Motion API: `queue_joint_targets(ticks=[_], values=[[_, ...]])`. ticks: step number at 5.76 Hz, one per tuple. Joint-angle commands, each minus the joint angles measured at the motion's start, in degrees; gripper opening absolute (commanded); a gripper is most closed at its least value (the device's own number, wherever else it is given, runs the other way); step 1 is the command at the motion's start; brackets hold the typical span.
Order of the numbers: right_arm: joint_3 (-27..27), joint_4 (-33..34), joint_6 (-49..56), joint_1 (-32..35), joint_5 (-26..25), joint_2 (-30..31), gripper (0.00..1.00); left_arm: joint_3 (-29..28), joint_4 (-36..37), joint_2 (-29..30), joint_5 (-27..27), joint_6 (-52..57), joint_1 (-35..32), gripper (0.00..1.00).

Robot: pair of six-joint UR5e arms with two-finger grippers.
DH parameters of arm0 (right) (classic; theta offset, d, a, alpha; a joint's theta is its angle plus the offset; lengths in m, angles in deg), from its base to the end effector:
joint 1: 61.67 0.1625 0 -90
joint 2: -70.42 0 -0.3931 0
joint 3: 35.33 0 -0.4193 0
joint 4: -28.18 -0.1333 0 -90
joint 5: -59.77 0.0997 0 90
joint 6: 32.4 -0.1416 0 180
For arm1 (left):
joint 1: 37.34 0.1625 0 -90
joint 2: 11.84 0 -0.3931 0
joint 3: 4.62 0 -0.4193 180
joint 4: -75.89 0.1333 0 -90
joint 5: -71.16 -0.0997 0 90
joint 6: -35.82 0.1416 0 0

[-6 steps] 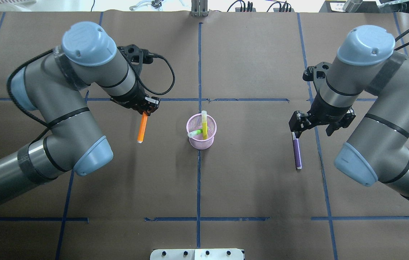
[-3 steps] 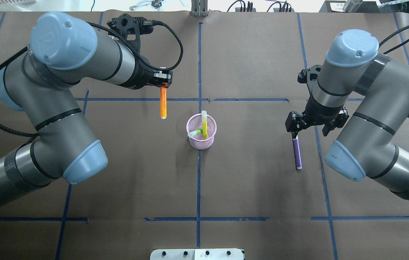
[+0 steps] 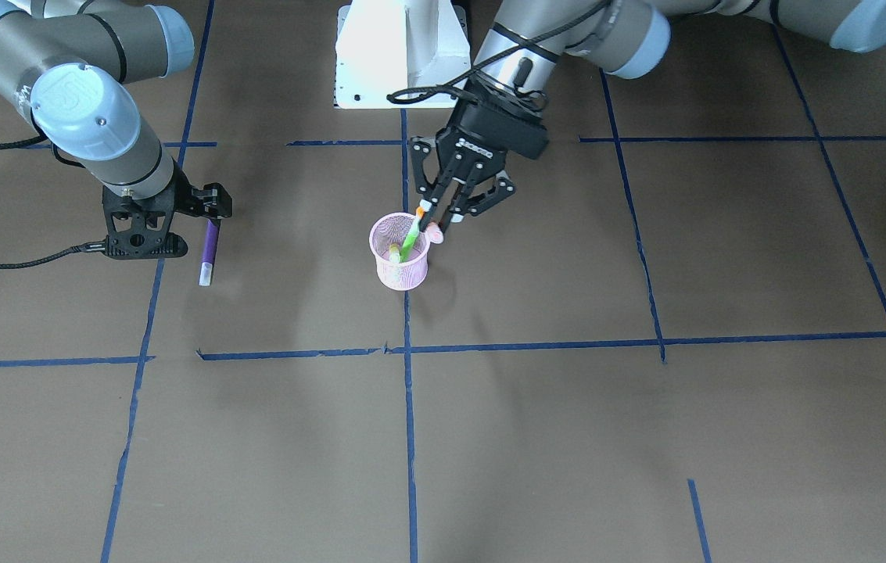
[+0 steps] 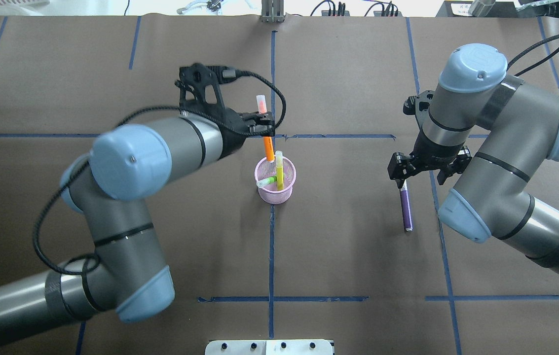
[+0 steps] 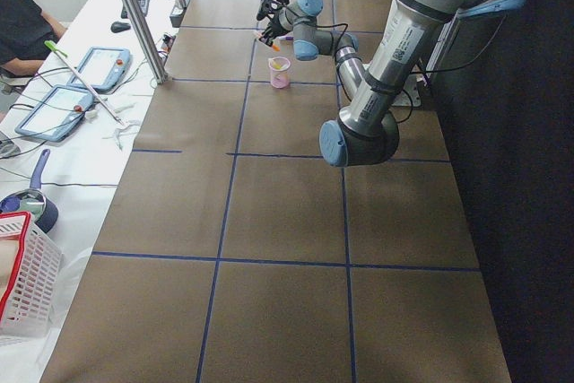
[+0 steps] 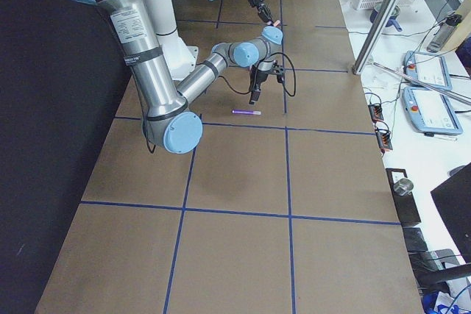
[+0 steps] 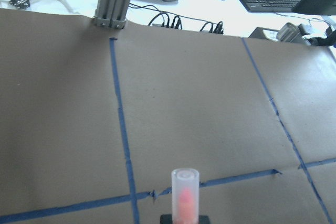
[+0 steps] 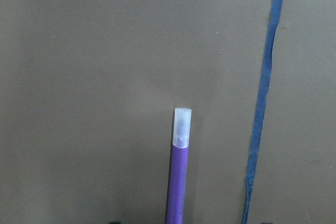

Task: Collect pens into pen holder
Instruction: 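Lift the orange marker with the left gripper and lower it into the cup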

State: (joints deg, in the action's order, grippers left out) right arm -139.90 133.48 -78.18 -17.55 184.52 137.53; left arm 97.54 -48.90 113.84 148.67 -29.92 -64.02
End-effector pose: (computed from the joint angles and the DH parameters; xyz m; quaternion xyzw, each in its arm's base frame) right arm -0.4099 -0.4707 0.3398 -0.0824 -0.3358 -0.0582 0.9365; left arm 0.5167 -0.4431 0.0899 0.3560 0.5574 -0.0876 0.7450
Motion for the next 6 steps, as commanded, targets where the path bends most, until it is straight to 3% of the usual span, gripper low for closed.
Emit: queue_joint_targets(ticks=[1, 3, 5, 6], values=[[1.7, -2.8, 0.0, 0.0, 0.3, 0.0, 0.92, -2.2, -2.9, -1.1, -5.4, 0.1, 3.5, 0.04], [1.7, -2.8, 0.1, 0.0, 0.3, 0.0, 0.92, -4.0, -4.7, -1.8, -11.3, 0.0, 7.3, 0.08], [1.7, -2.9, 0.1, 0.0, 0.3, 0.0, 0.92, -4.7, -4.9, -1.7, -11.5, 0.2, 7.4, 0.15], [1.7, -2.8, 0.0, 0.0, 0.3, 0.0, 0.92, -5.0, -5.0, -1.4, -11.5, 0.1, 7.4, 0.43]])
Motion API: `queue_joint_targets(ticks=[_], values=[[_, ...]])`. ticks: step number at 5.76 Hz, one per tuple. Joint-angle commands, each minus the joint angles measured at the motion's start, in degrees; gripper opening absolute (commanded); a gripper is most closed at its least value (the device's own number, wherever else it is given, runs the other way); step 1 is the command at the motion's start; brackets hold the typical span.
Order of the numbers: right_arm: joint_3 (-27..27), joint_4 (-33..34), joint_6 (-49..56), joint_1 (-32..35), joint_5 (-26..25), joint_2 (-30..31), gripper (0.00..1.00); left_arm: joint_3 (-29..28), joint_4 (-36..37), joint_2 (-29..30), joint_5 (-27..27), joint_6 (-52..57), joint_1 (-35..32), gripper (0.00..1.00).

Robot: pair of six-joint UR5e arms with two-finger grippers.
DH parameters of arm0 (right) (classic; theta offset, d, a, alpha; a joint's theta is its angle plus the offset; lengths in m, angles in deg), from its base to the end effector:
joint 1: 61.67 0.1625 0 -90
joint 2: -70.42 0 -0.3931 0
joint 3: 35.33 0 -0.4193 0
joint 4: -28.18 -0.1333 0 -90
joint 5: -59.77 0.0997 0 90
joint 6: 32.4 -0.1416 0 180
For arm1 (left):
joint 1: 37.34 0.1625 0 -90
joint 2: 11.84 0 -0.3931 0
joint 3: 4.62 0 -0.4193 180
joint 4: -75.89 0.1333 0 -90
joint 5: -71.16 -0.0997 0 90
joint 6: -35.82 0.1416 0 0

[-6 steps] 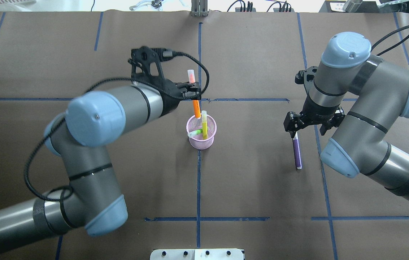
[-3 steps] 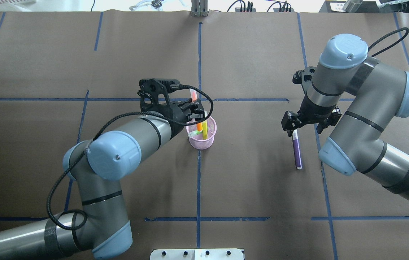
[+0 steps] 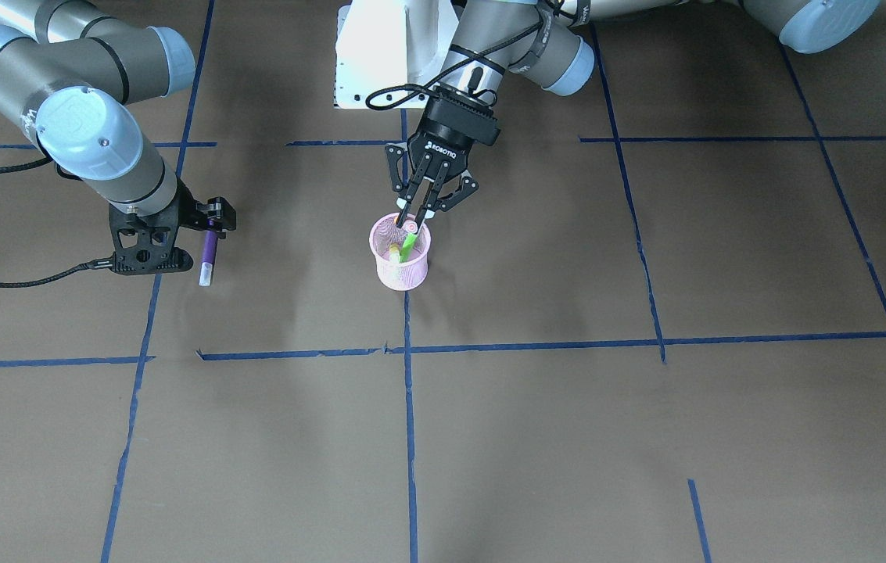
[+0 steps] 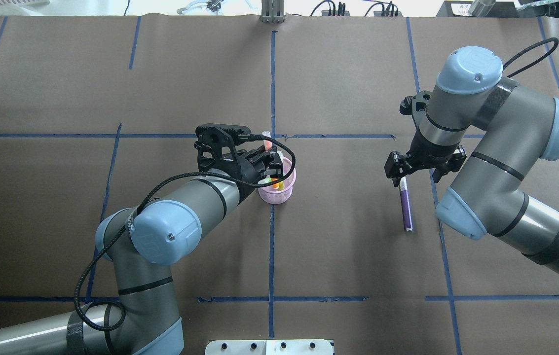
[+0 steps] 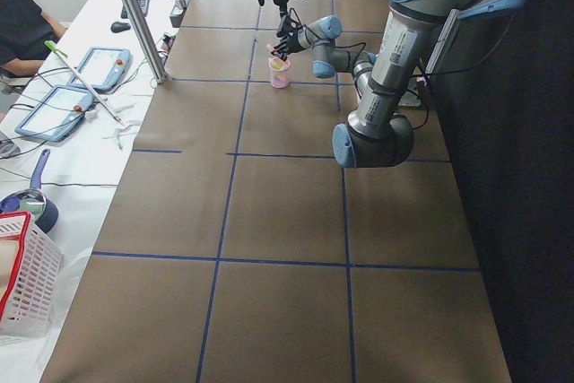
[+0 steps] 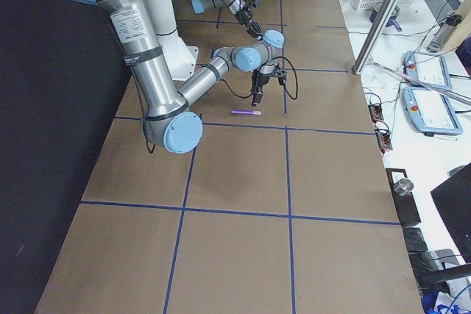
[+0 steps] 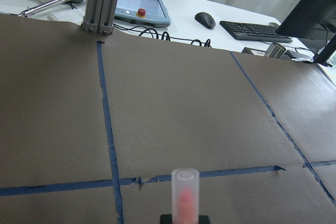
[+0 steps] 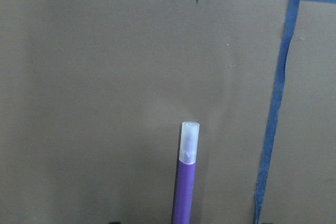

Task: Collect pens into pen holder
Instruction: 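Raise the left gripper away while the right gripper grasps the purple marker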

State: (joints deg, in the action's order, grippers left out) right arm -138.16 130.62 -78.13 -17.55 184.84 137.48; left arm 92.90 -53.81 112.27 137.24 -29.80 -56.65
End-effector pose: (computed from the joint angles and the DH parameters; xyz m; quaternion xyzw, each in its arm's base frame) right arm -0.4167 -0.4765 0.3463 -0.0772 -0.3439 -0.0621 0.9338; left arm 0.5757 -0.4038 0.1304 0.3831 0.5332 -0.1021 0.7473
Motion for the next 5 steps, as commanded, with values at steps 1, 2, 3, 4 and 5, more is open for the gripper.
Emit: queue_joint_targets(ticks=[1, 2, 3, 4, 5], values=[[0.1, 0.0, -0.1, -0.1, -0.1, 0.0, 0.93, -0.1, -0.1, 0.5, -0.1, 0.0, 0.0, 0.78], [0.6, 0.0, -0.3, -0.3, -0.2, -0.1, 0.93, 0.2, 0.0, 0.7, -0.2, 0.1, -0.3, 0.86], [1.9, -0.1, -0.3, -0.6, -0.2, -0.1, 0.93, 2.5, 0.0, 0.9, 0.4, 3.3, -2.2, 0.86], [2.5, -0.3, -0.3, -0.9, -0.2, -0.1, 0.93, 3.8, 0.2, 0.8, 0.6, 5.0, -3.9, 0.85], [4.4, -3.3, -0.7, -1.6, -0.2, -0.1, 0.93, 3.7, 4.4, 0.4, 3.5, 6.4, -5.9, 0.83]])
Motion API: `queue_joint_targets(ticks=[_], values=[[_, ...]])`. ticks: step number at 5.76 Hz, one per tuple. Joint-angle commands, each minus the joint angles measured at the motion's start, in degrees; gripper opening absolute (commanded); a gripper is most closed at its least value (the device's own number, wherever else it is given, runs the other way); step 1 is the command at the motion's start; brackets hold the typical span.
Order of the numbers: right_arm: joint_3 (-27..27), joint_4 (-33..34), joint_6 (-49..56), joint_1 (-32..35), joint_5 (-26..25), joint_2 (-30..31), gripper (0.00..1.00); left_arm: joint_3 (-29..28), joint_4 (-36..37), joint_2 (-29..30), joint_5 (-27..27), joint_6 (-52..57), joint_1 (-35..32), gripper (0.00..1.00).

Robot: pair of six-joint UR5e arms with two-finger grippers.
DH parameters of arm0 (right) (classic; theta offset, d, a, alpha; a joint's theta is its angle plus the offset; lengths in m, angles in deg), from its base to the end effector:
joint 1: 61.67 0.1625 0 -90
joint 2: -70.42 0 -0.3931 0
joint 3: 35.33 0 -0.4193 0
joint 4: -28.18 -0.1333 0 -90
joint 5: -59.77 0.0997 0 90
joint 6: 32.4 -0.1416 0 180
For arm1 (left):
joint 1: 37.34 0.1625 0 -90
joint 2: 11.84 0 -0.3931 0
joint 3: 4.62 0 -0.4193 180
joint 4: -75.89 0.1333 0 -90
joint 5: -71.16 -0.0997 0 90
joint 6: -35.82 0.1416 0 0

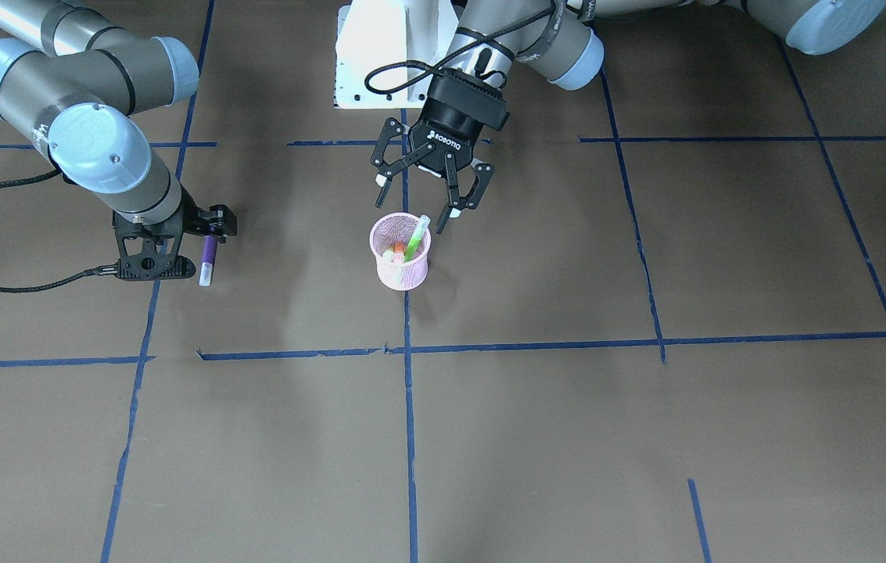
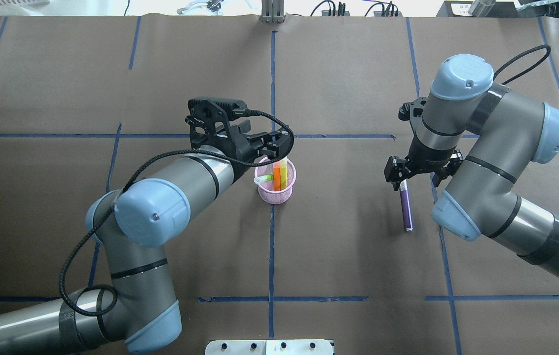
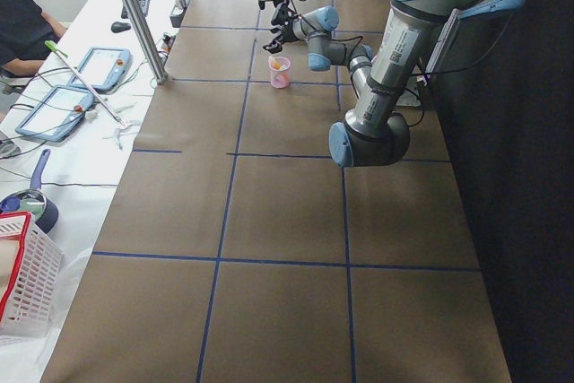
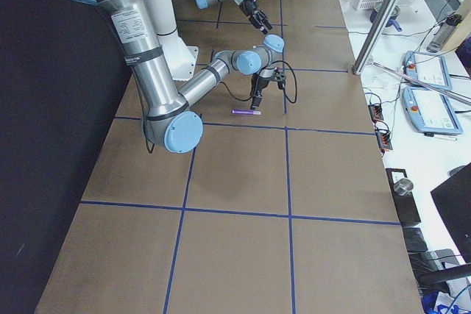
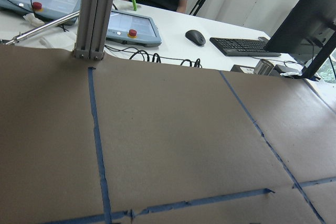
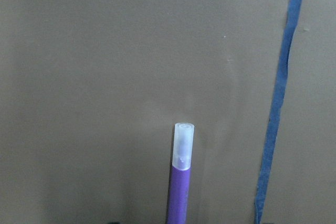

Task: Collect pens into pen holder
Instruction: 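Raise the left gripper away while the right gripper grasps the purple marker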

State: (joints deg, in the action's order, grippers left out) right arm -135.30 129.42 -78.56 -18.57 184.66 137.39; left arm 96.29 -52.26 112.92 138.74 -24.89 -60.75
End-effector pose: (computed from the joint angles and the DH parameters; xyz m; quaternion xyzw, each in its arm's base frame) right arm -0.4324 -0.4762 0.3668 -0.0898 -0.3332 -0.0626 0.9365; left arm 0.5294 -0.4333 0.1005 0.4205 0.5229 -0.0922 0.7357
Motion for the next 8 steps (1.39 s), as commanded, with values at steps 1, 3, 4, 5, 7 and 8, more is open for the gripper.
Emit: queue_joint_targets(ticks=[1, 3, 4, 5, 7, 8], values=[[2.8, -4.5, -0.6, -0.9, -0.1, 0.0, 0.93, 0.6, 8.7, -0.2, 8.6, 3.2, -5.5, 0.83], [5.7, -4.6, -0.6, -1.4, 0.0, -1.8, 0.92, 0.6, 12.2, -0.7, 12.9, 3.3, -7.8, 0.82], [5.7, -4.5, -0.4, -1.4, 0.2, -1.7, 0.91, 0.6, 12.2, -0.7, 13.0, 3.3, -7.8, 0.82], [6.0, -4.5, -0.3, -1.3, 0.3, -1.3, 0.86, 0.6, 12.2, -0.8, 13.0, 3.3, -7.8, 0.82], [7.0, -4.5, -0.7, 0.5, 5.2, -1.3, 0.84, 0.6, 12.2, -0.8, 13.0, 3.3, -7.8, 0.82], [8.0, -4.5, -2.3, 0.3, 5.9, -1.7, 0.84, 0.7, 12.2, -0.7, 13.0, 3.3, -7.8, 0.82]])
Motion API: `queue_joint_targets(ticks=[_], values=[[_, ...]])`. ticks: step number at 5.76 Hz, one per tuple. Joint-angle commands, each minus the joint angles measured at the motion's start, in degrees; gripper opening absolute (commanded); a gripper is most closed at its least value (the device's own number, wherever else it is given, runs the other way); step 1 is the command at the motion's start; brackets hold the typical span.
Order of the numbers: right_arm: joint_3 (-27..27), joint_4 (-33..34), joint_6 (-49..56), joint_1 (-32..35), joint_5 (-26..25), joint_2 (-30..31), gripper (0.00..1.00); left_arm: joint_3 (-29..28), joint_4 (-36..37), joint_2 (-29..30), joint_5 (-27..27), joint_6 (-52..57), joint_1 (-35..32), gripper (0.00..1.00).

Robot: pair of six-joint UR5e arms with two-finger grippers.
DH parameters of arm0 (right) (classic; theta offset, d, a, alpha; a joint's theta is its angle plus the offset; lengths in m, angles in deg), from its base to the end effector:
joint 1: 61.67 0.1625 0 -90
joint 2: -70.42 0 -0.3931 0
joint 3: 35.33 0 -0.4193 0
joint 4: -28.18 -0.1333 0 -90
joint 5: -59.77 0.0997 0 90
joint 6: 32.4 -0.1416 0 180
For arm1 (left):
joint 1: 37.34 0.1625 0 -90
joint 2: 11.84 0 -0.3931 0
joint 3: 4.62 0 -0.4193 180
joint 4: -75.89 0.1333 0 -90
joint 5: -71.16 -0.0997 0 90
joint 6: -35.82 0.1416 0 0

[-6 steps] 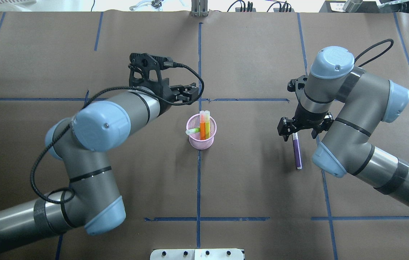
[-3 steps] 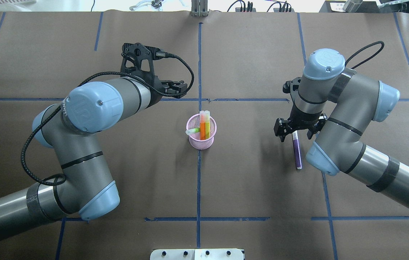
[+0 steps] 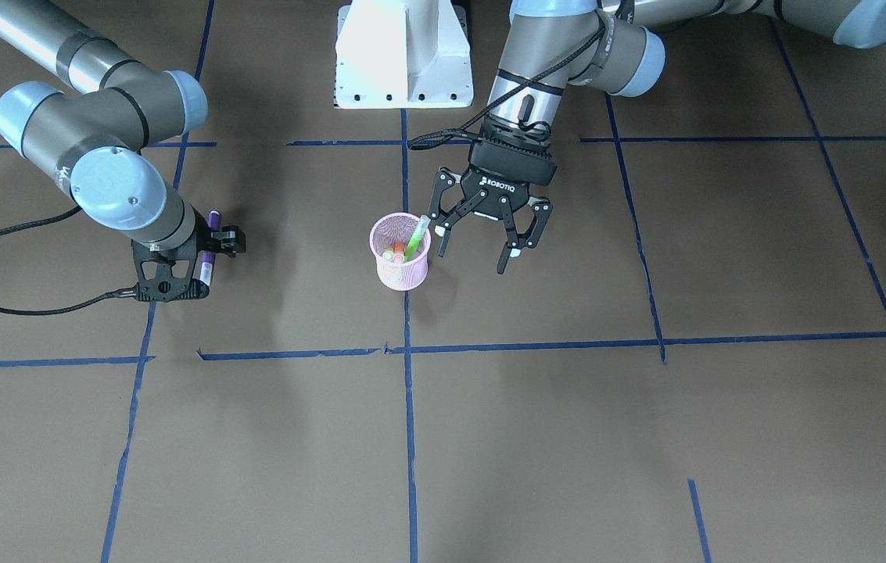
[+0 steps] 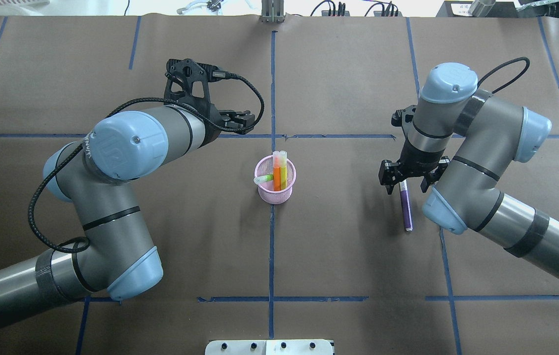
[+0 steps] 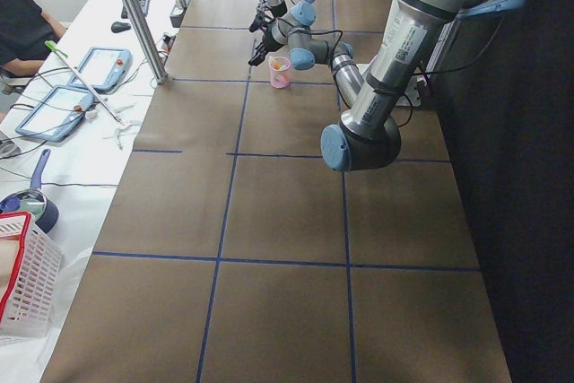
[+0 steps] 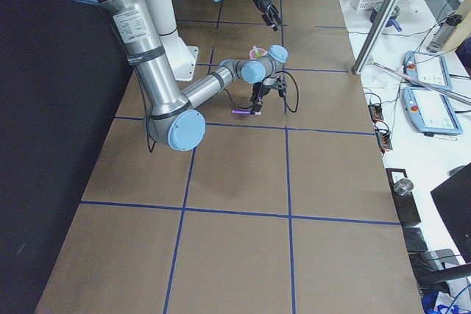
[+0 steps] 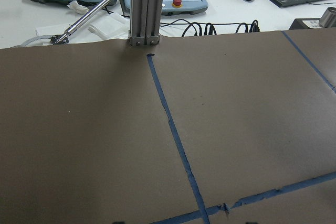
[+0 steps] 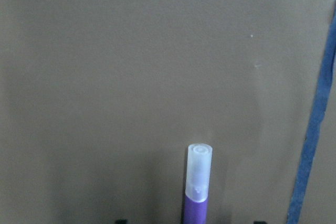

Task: Collect pens into pen holder
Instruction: 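Raise the left gripper away while the right gripper grasps the purple marker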

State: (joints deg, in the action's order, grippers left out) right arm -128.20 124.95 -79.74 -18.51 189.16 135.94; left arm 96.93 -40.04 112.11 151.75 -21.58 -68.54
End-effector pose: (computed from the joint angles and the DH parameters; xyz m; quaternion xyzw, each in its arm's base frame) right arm -0.4569 -0.4880 0.3950 -0.1284 -0.3489 -0.0562 0.9266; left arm 0.4985 -0.4848 0.1395 0.3640 0.4587 -0.0380 0.8097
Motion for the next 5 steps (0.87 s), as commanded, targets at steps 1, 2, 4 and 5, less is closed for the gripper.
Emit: queue_joint_targets(ticks=[1, 2, 4, 5], values=[[1.0, 0.0, -1.6, 0.3, 1.6, 0.0, 0.83, 0.2, 0.1, 0.1, 0.0, 0.0, 0.0, 0.82], [1.9, -0.1, -1.4, 0.0, 1.5, 0.2, 0.83, 0.5, 0.1, 0.1, 0.0, 0.0, 0.0, 0.82], [2.3, -0.1, -1.1, -1.3, 1.4, -0.2, 0.81, 1.4, 0.2, 0.0, -0.1, 0.0, 0.0, 0.82], [2.3, -0.1, -1.1, -1.3, 1.4, 0.0, 0.65, 1.6, 0.2, 0.0, -0.1, 0.0, 0.0, 0.82]])
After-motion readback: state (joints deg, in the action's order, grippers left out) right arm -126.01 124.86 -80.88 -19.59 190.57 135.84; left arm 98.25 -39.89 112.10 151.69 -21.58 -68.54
